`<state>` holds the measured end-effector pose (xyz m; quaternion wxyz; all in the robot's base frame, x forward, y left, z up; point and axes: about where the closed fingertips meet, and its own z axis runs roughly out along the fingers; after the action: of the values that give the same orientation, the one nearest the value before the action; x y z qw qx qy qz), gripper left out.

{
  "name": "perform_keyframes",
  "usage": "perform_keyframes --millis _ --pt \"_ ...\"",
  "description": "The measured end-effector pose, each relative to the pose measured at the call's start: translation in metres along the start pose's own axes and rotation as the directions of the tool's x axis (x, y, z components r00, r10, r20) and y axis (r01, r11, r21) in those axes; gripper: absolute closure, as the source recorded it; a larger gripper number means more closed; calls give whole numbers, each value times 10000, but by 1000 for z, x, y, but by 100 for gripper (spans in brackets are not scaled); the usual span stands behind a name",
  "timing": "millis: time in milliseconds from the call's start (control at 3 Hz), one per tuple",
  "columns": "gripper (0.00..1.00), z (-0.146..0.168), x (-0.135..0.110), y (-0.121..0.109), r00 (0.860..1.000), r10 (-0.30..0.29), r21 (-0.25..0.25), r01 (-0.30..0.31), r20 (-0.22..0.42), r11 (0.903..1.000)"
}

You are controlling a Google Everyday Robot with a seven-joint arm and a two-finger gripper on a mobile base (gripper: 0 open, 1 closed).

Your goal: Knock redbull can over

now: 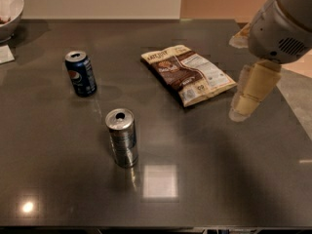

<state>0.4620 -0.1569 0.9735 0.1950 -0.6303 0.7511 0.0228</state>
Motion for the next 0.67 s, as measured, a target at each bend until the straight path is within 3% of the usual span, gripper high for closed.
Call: perform_keyframes --millis 667 --pt "0 32 -63 5 9884 -381 -566 468 1468 9973"
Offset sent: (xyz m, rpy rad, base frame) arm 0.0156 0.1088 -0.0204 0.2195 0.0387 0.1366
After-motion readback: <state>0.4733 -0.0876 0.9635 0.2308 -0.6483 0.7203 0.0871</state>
